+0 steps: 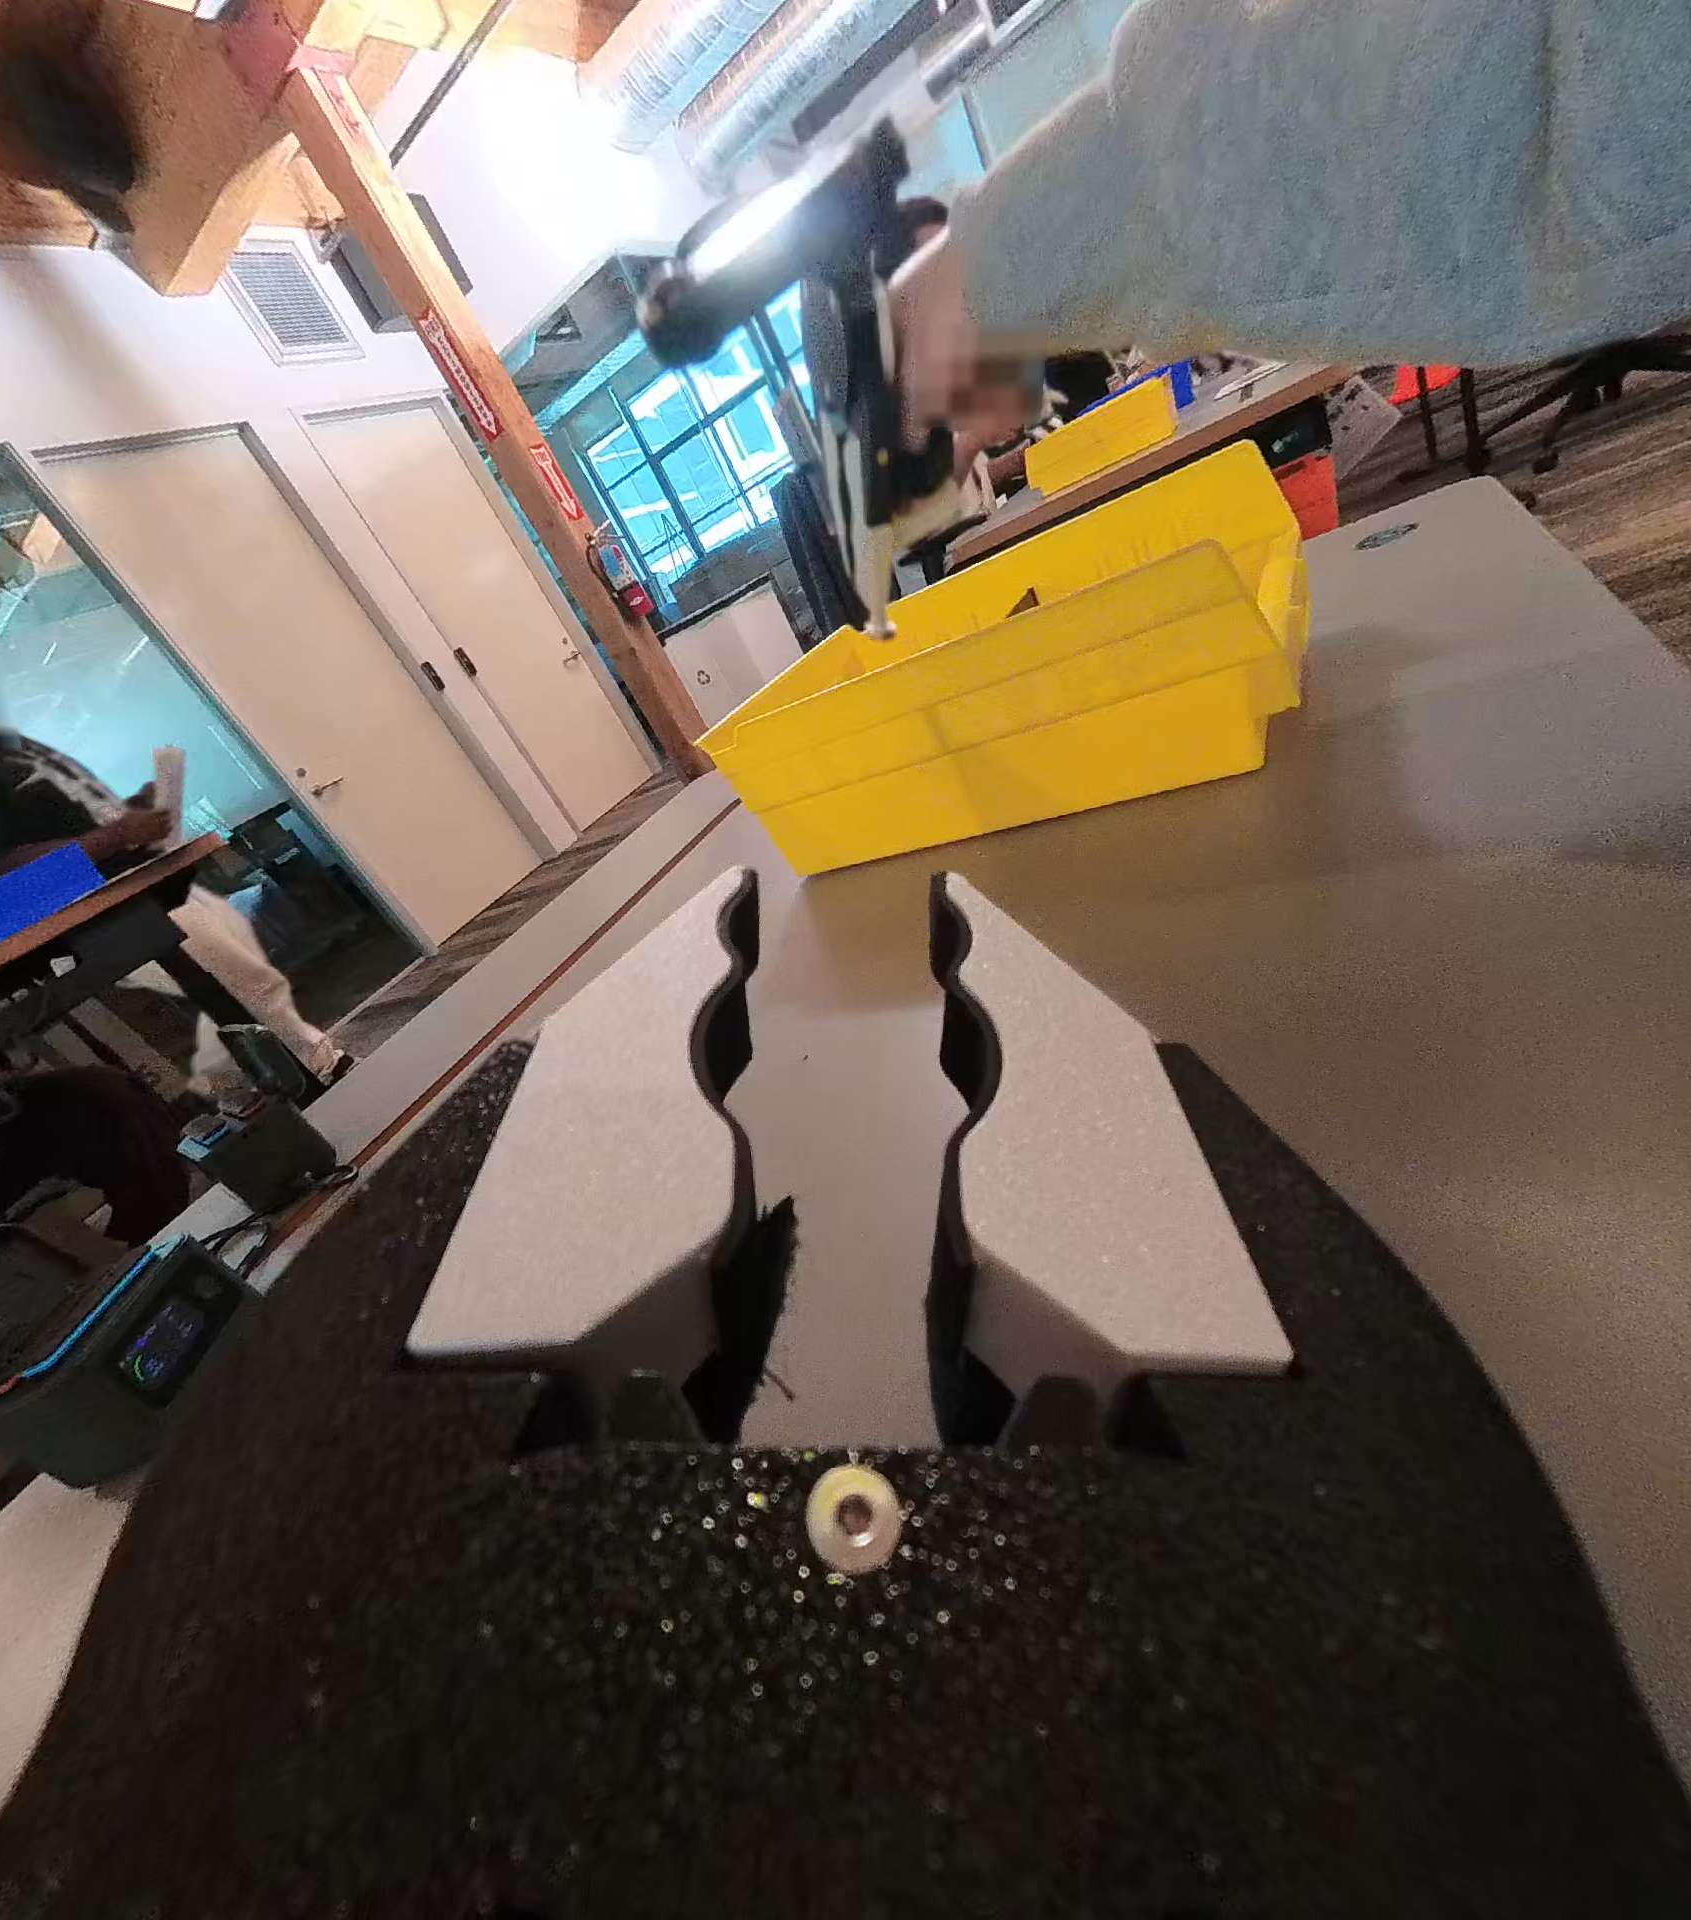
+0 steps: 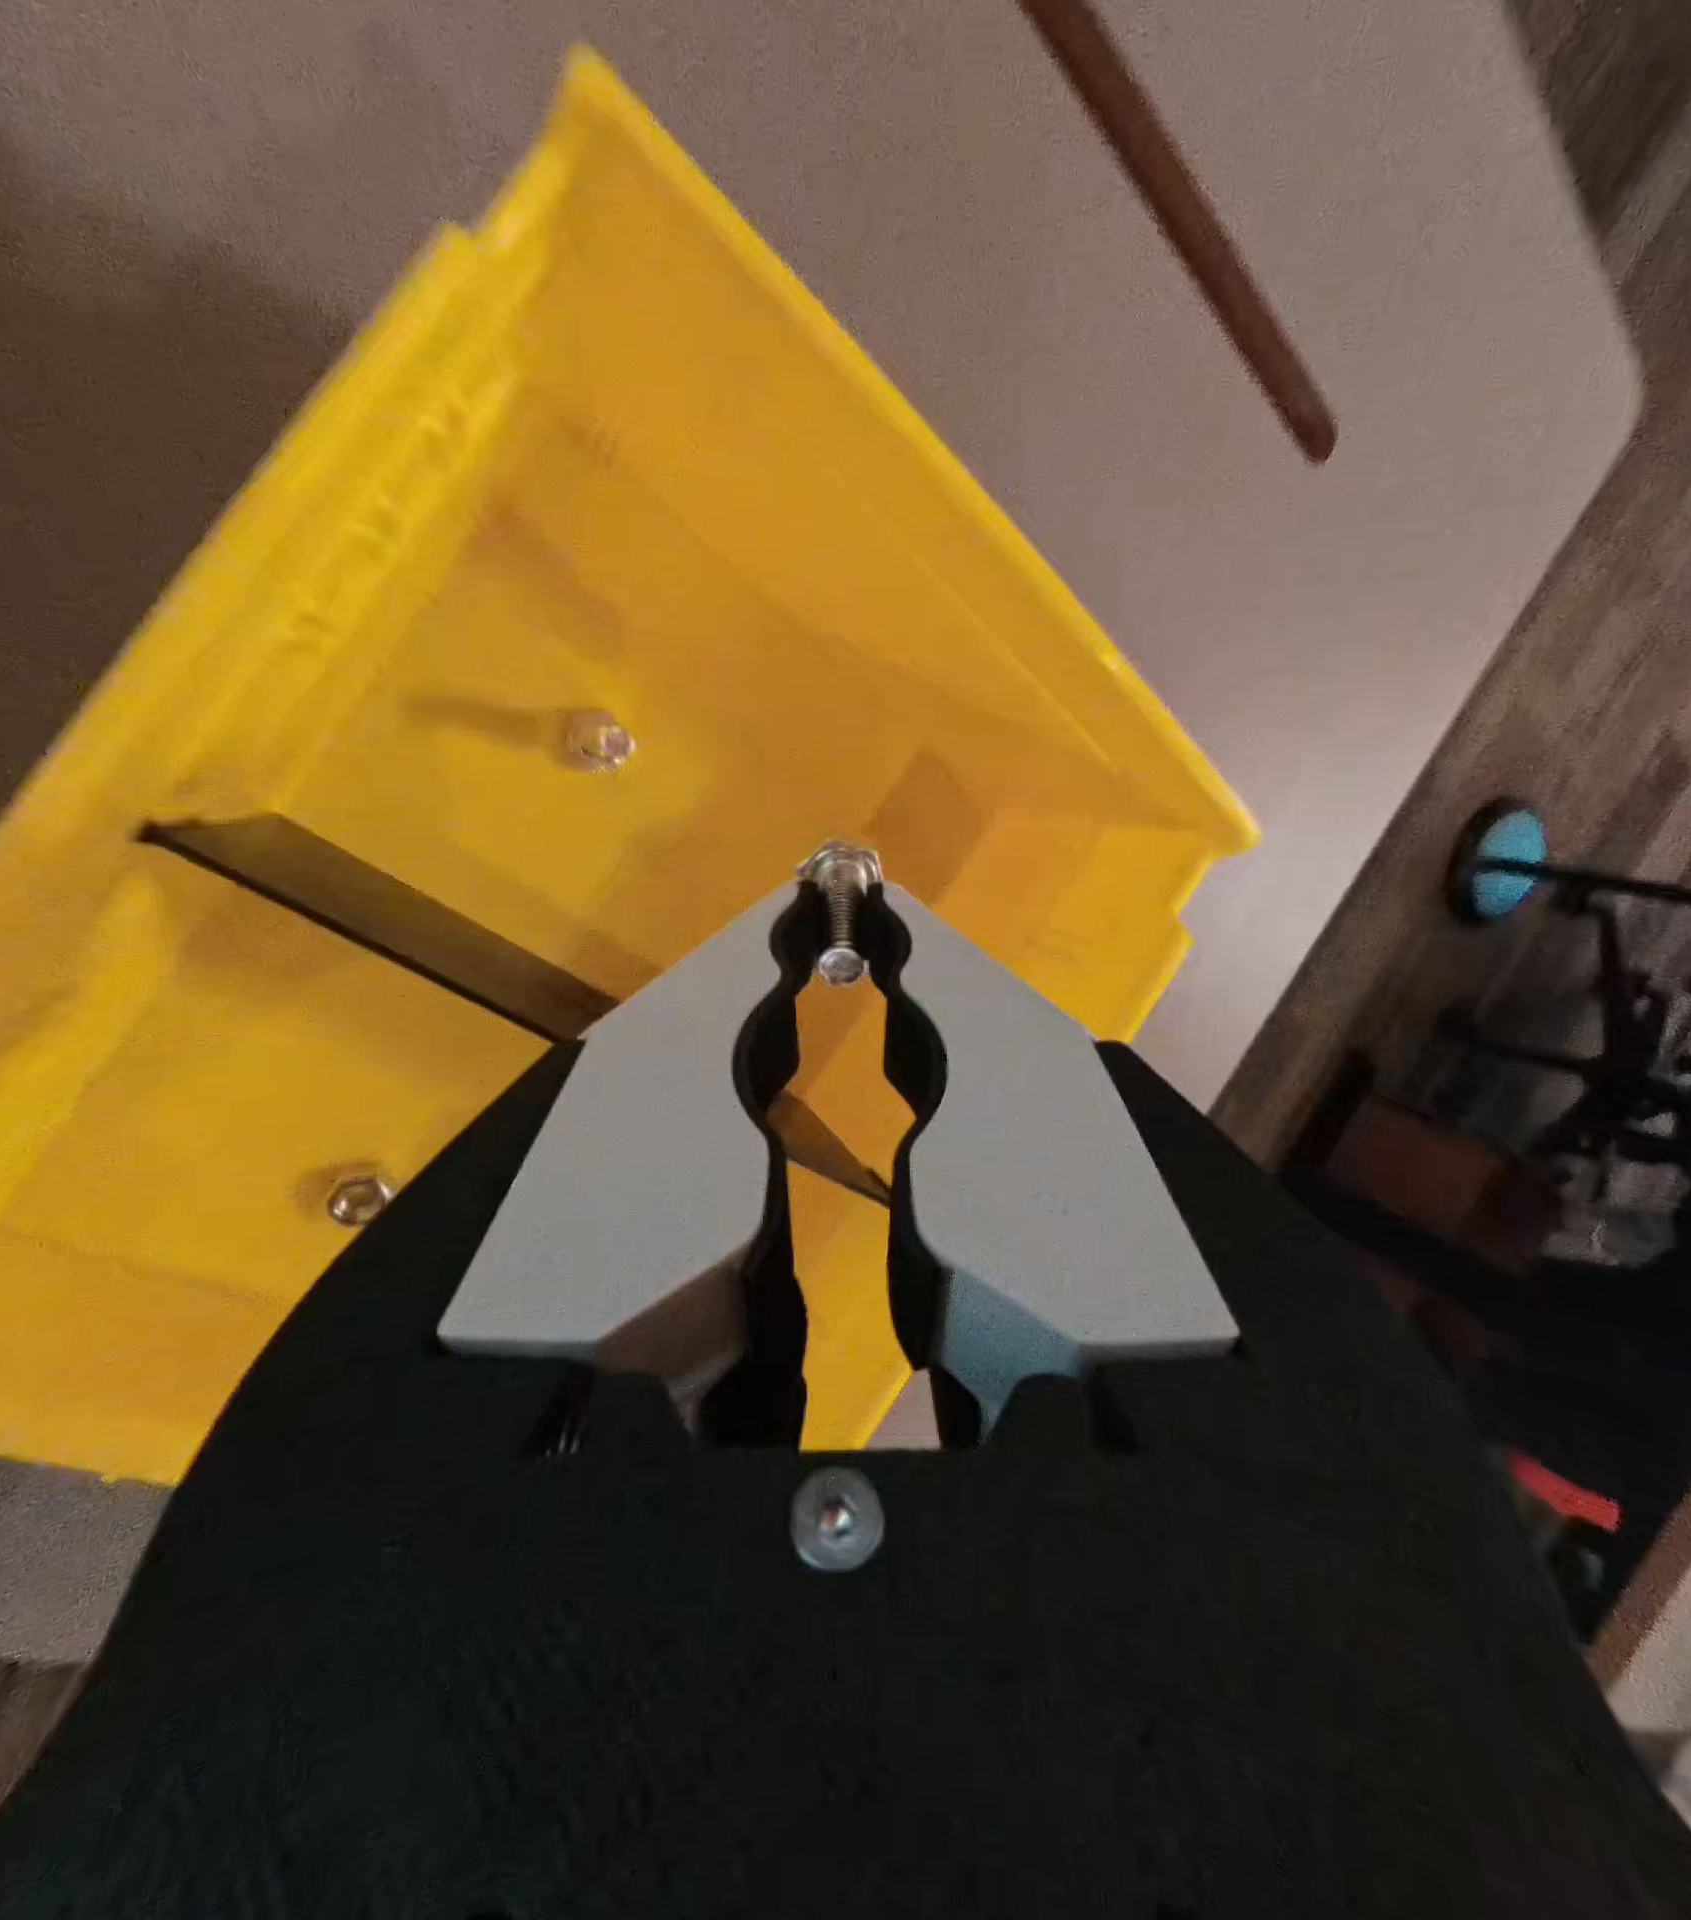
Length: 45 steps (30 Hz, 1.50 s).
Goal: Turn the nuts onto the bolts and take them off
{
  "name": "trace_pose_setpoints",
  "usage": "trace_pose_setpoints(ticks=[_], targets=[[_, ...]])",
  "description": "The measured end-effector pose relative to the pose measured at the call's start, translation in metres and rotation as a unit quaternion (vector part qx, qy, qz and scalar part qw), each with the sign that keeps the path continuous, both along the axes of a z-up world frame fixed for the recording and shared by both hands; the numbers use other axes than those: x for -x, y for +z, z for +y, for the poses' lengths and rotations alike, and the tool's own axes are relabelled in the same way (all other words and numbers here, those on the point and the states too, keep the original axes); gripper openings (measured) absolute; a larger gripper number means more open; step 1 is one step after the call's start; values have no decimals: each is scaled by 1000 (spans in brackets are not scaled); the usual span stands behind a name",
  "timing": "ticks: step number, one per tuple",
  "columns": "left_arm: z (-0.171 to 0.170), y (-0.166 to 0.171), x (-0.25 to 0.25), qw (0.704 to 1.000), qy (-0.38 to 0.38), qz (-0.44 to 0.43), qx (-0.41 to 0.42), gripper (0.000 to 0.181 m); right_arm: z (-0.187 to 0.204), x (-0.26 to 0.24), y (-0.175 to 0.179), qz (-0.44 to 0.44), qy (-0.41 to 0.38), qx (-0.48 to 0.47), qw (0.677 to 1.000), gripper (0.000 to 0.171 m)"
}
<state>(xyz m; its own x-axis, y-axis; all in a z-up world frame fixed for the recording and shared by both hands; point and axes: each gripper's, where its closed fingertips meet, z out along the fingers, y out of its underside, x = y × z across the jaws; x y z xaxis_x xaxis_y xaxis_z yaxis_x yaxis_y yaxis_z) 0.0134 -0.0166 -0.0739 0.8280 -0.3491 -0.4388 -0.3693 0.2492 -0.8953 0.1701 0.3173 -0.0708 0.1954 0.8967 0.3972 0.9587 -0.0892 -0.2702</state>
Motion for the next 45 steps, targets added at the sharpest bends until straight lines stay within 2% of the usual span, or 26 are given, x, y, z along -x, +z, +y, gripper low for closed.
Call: trace_pose_setpoints(ticks=[3,7,11,15,18,20,22,24,26,28,31,35,40,44,45], targets=[[1,-1,1,1000,3,2,3,30,10,-17,-39,-53,-36,66,996,8],[2,-3,1,1000,6,10,7,30,11,-14,-70,-59,-64,128,988,8],[3,-5,1,1000,5,11,12,29,11,-18,-90,-80,-74,153,982,8],[3,-6,-1,1000,-1,12,16,23,14,-14,-102,-59,-84,157,982,8],[1,-4,-2,1000,-5,12,10,23,12,-7,-101,-32,-90,164,982,9],[1,-5,0,1000,-2,8,14,23,19,-11,-90,-37,-93,136,986,17],[2,-4,2,1000,3,3,12,23,30,-3,-57,14,-93,71,993,17],[3,-3,6,1000,13,-1,11,23,27,17,-11,121,-91,12,988,19],[6,-3,11,1000,26,-5,14,22,2,39,36,234,-72,-31,969,22],[8,-2,19,999,45,-10,14,21,-47,64,71,335,-18,-61,940,25],[10,-1,34,997,78,-21,13,20,-132,107,95,465,94,-104,874,24],[9,1,52,993,112,-45,10,19,-194,153,67,539,159,-178,807,24],[7,-2,60,990,122,-68,26,16,-204,185,27,599,132,-245,751,21],[5,2,68,987,142,-69,15,17,-219,199,14,561,189,-293,751,24],[5,2,70,987,145,-68,14,17,-220,202,5,548,200,-283,761,24]])
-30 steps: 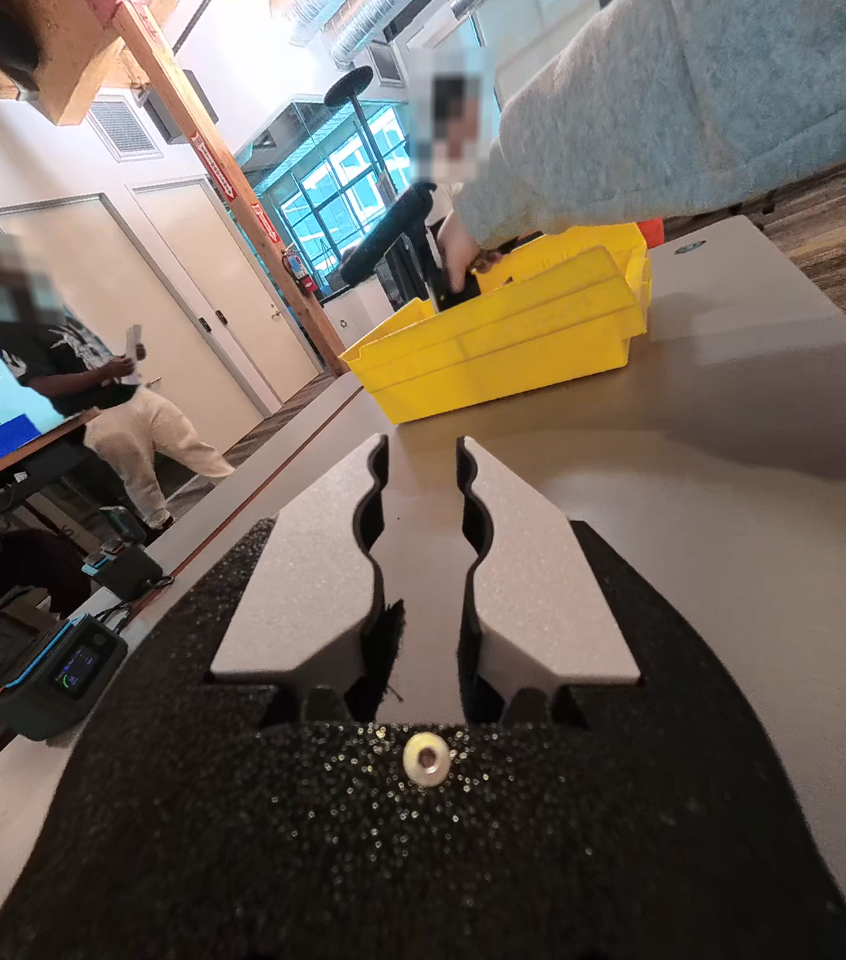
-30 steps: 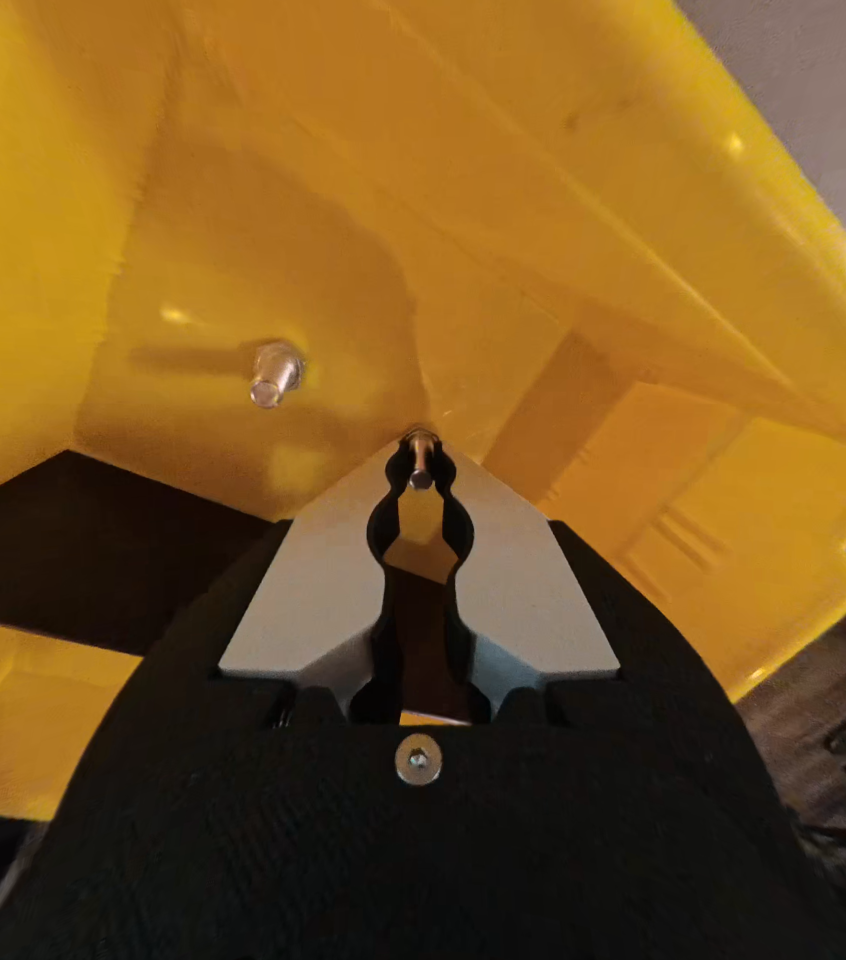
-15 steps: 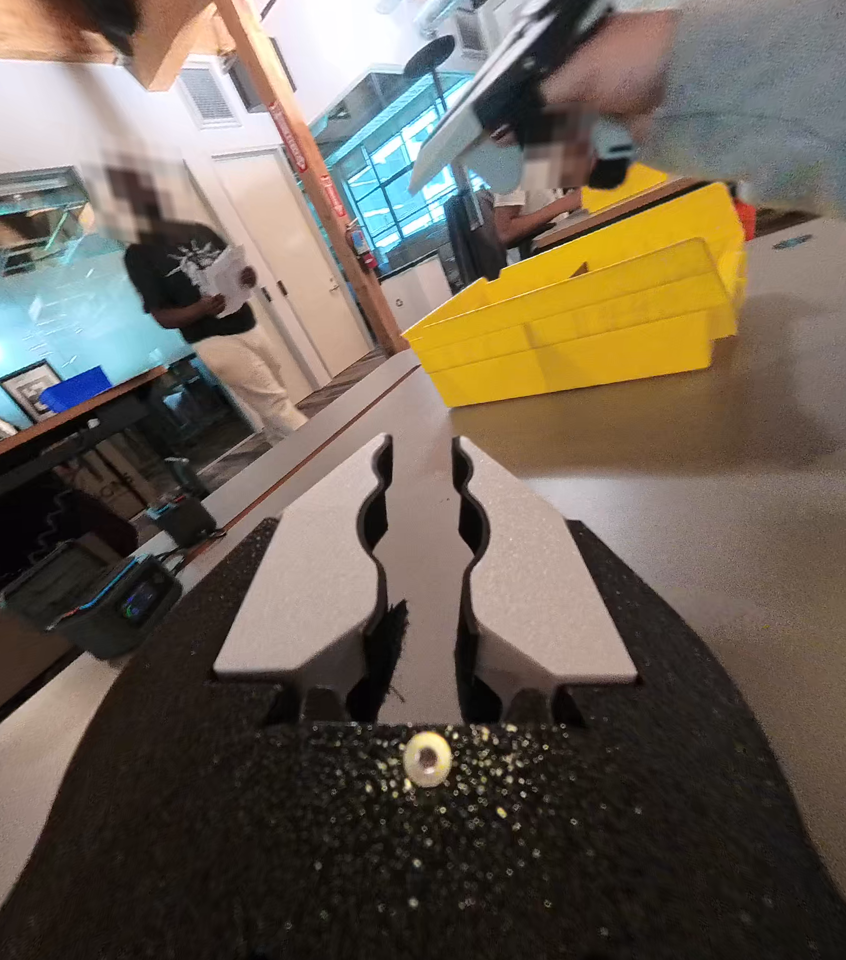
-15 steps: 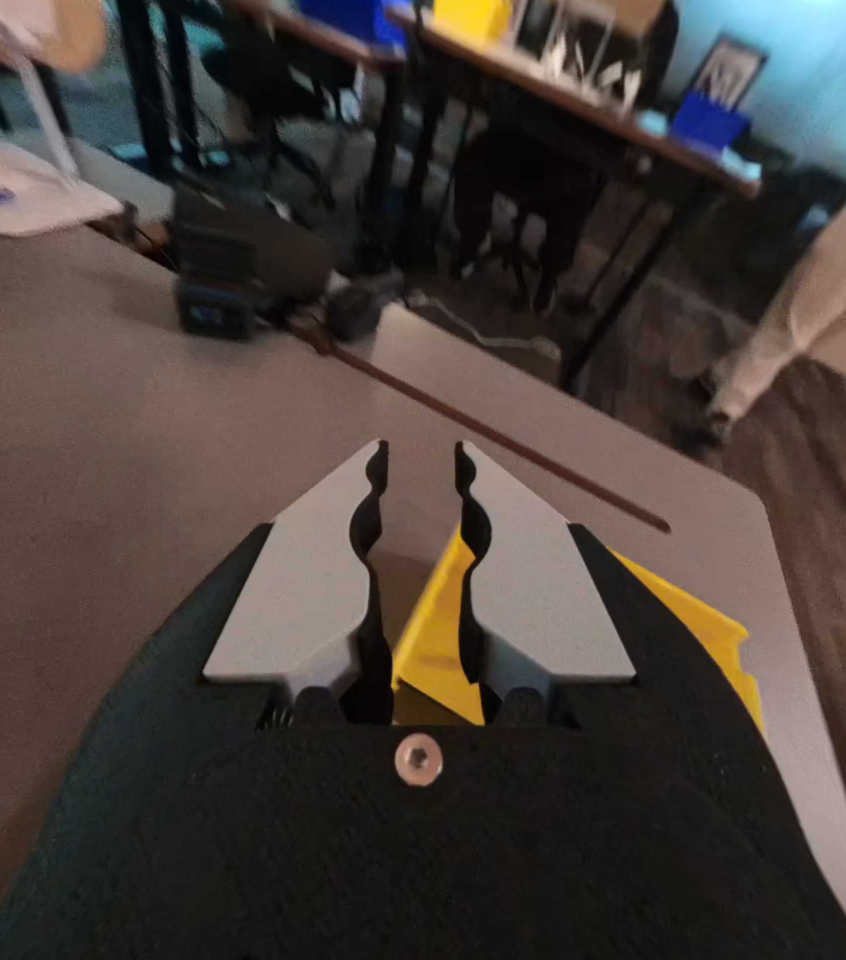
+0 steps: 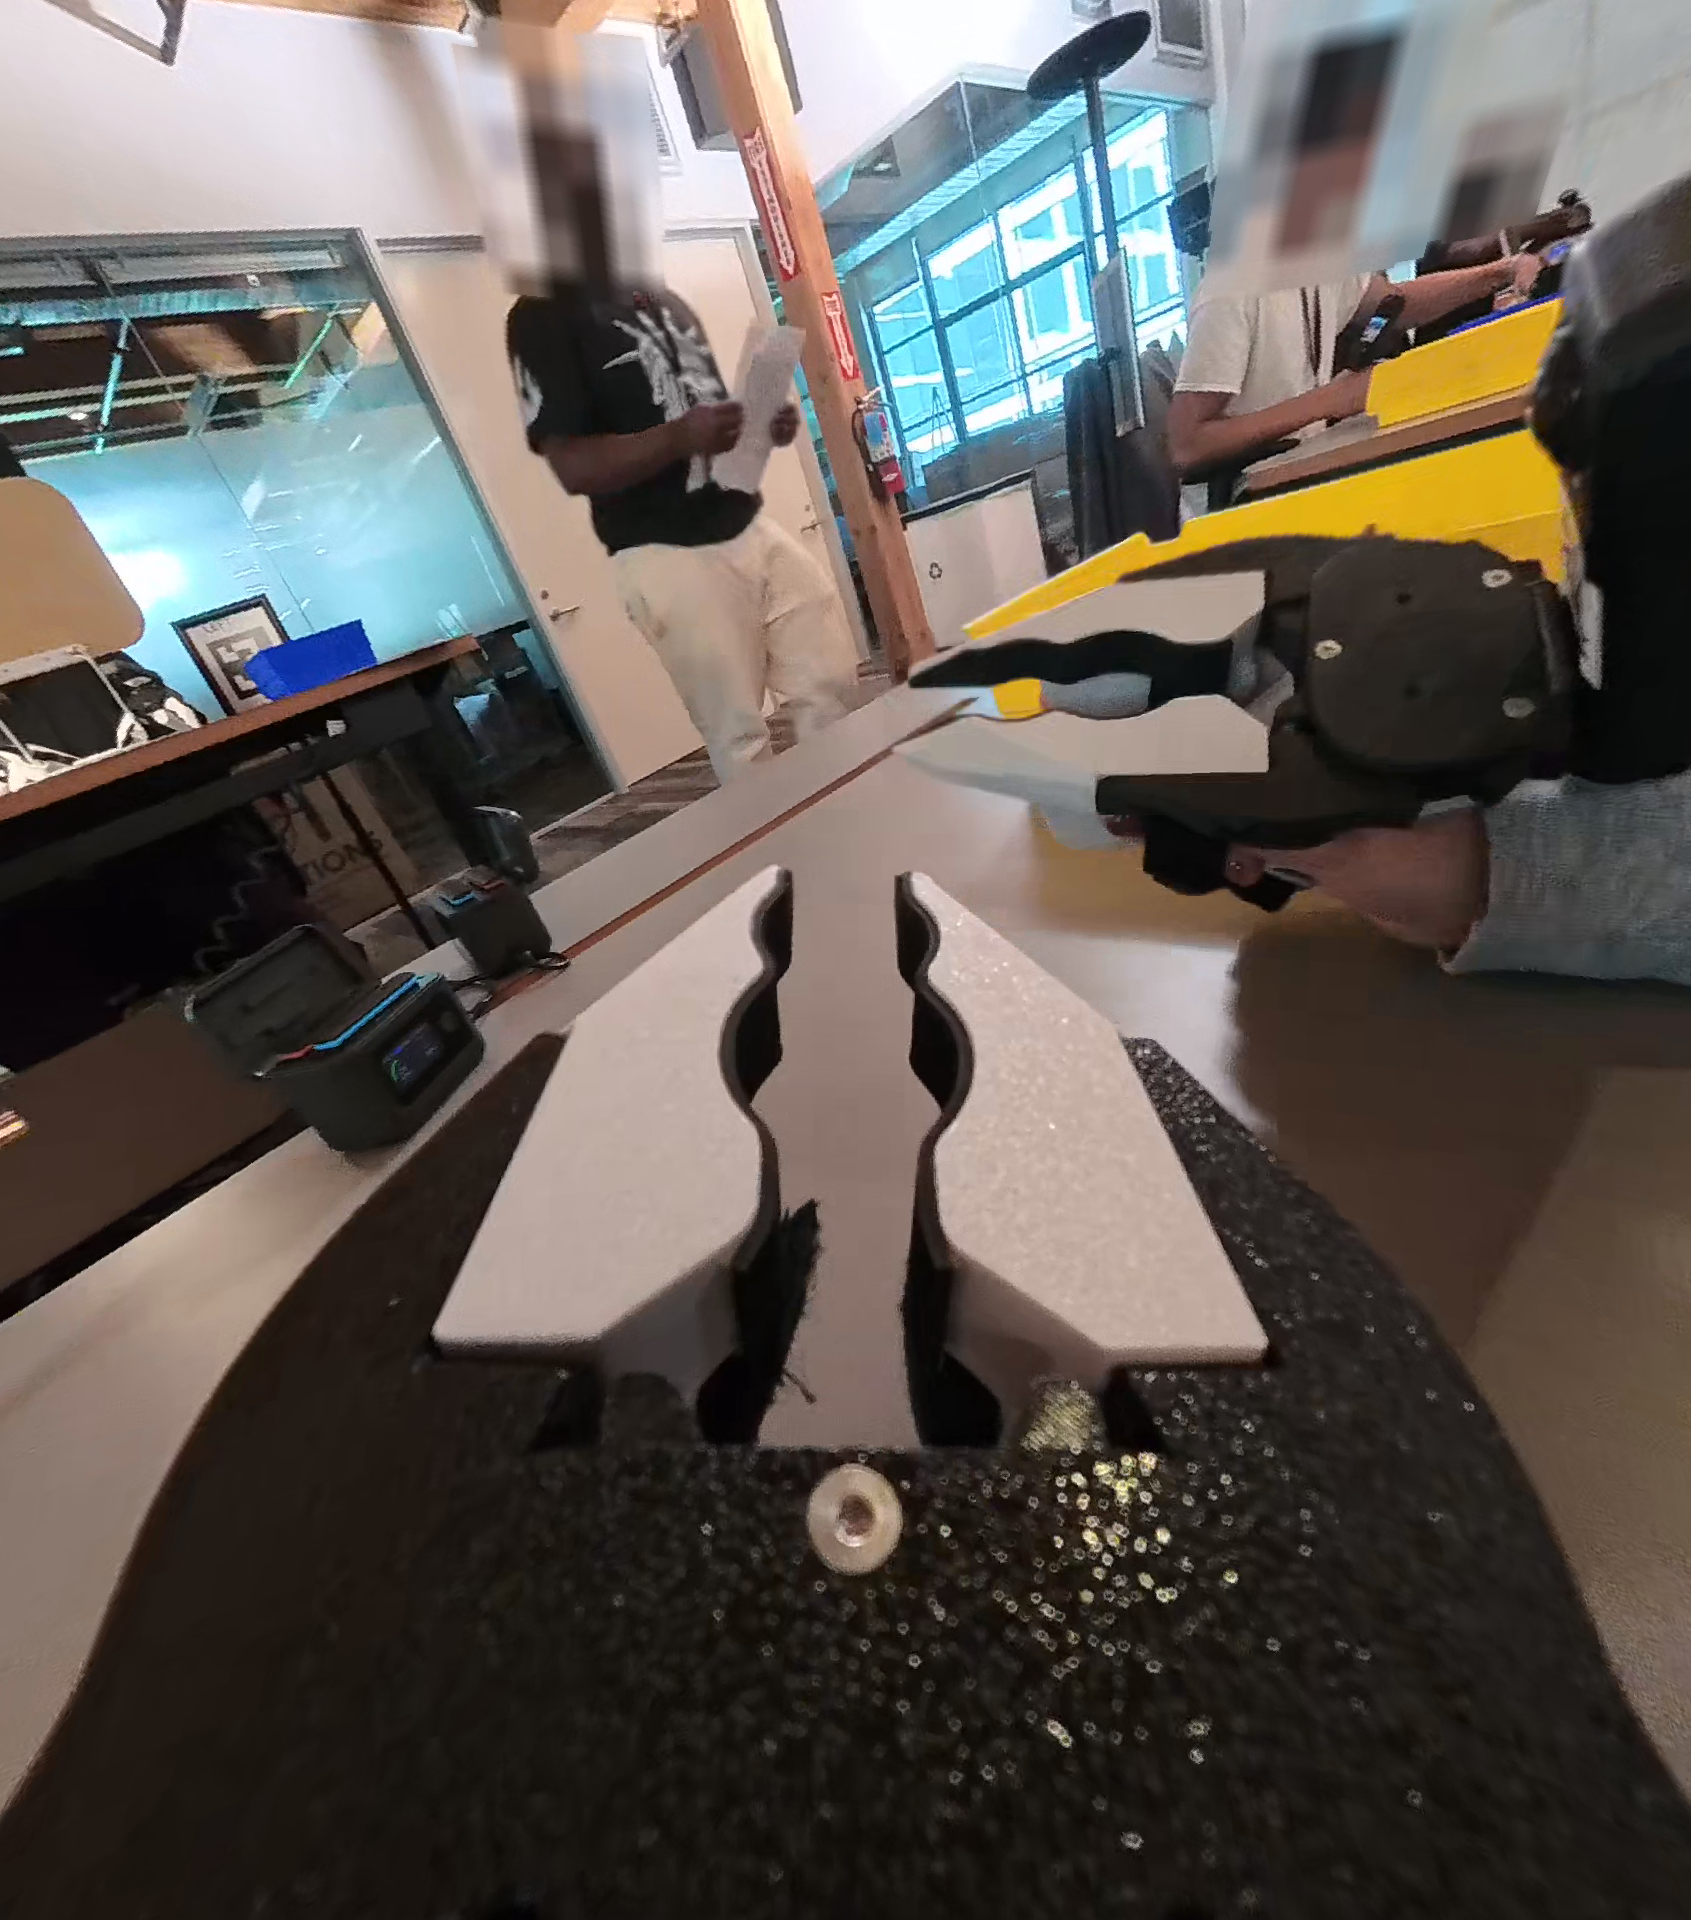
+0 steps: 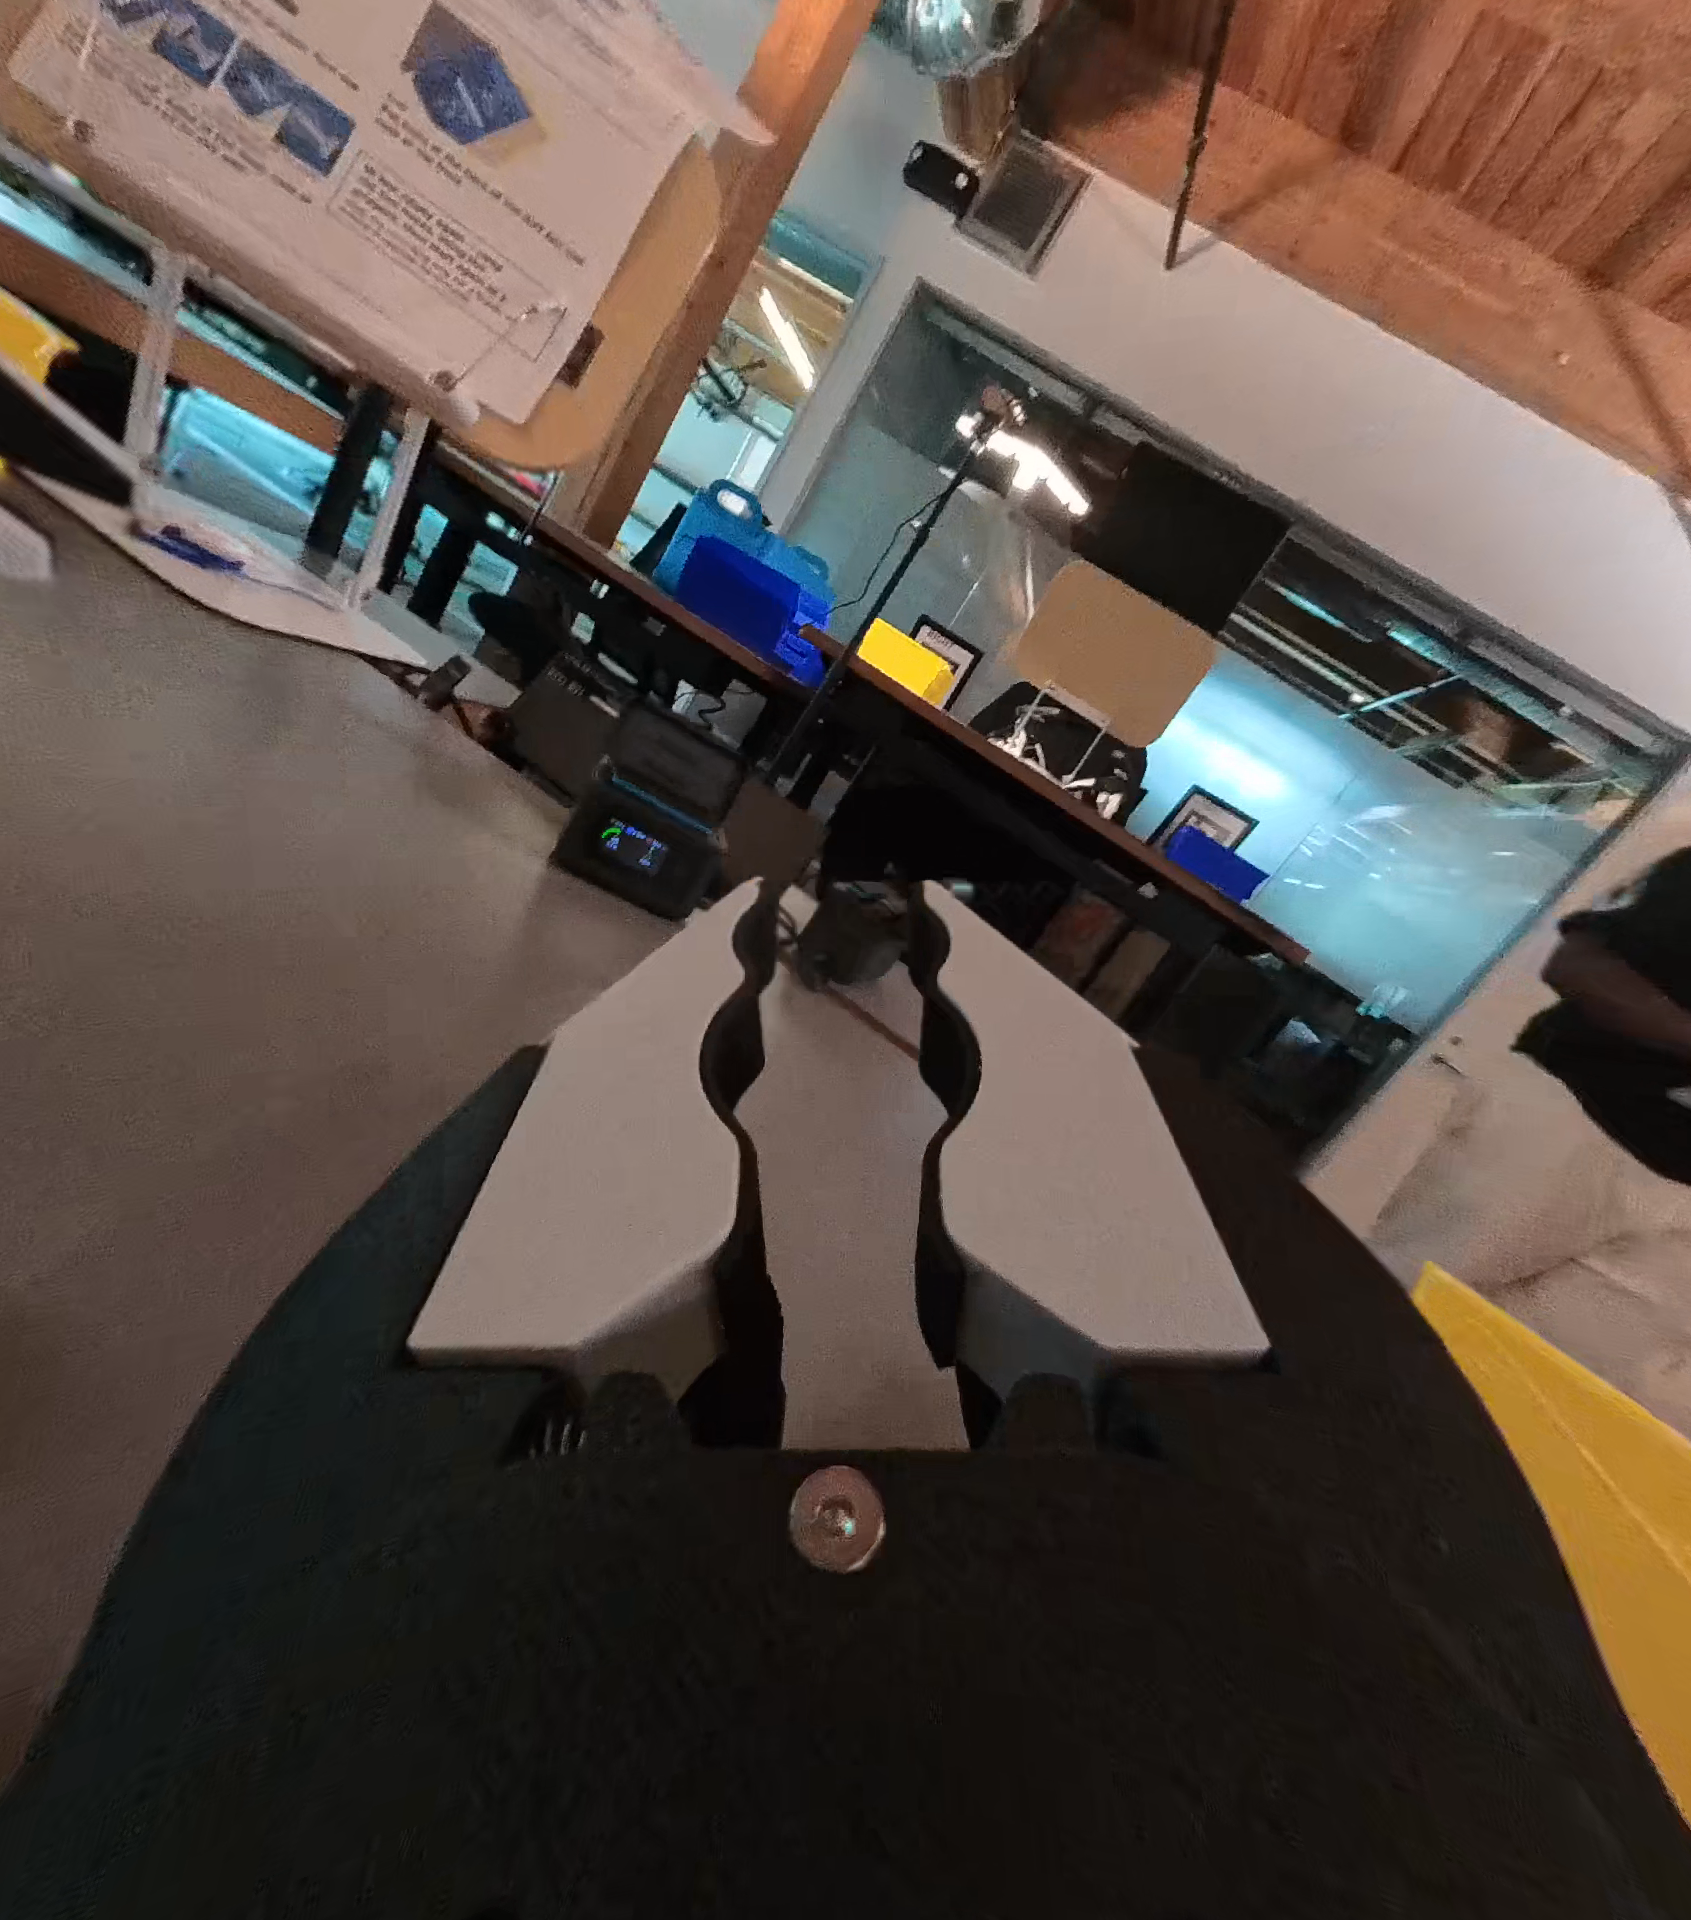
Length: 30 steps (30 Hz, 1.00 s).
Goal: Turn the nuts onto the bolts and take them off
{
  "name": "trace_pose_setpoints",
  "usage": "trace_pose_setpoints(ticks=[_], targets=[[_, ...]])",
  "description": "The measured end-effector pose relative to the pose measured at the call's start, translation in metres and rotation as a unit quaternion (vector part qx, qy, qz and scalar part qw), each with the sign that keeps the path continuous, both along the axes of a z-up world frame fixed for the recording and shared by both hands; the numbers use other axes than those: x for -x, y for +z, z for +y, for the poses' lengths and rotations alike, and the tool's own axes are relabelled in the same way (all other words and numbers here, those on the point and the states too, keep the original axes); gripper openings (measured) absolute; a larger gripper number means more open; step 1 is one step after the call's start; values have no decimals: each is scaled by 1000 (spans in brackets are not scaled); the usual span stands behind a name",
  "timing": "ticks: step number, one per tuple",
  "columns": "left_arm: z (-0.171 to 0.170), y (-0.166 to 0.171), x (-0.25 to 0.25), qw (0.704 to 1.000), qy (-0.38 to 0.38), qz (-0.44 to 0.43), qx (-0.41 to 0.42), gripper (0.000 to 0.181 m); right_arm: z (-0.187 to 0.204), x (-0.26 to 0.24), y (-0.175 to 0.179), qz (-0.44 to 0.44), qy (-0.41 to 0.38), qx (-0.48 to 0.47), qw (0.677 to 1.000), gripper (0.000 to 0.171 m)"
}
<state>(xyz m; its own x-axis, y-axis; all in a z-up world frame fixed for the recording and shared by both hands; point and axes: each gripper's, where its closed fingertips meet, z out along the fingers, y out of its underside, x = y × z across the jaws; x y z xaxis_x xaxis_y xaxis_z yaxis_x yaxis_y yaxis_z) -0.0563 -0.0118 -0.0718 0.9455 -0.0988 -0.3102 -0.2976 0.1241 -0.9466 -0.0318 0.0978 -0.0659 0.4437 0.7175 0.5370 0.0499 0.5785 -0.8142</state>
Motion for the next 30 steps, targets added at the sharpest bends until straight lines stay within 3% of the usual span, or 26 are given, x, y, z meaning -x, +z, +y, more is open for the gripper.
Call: trace_pose_setpoints(ticks=[4,7,13,14,15,17,20,23,25,27,30], targets=[[-5,4,7,999,17,-33,4,19,1,-2,2,12,8,13,1000,24],[-22,27,24,996,60,-69,-18,22,-1,-1,-1,1,11,4,1000,24],[-128,87,96,959,210,-179,-70,29,2,-2,-2,1,7,13,1000,21],[-150,89,118,946,244,-205,-67,36,3,-1,-2,0,6,13,1000,21],[-165,89,135,932,257,-248,-57,54,3,-1,-2,-2,5,12,1000,20],[-192,59,178,891,328,-314,32,82,4,-1,-3,-3,3,14,1000,19],[-215,48,203,872,331,-355,65,74,4,-1,-4,-4,2,17,1000,18],[-240,41,227,861,366,-338,101,49,5,0,-6,-8,2,21,1000,16],[-247,14,238,844,371,-340,187,38,6,1,-7,-13,1,22,1000,16],[-247,-19,243,819,358,-353,277,39,5,2,-9,-17,3,23,1000,15],[-254,-74,237,750,355,-369,419,47,5,3,-11,-23,3,25,999,14]])
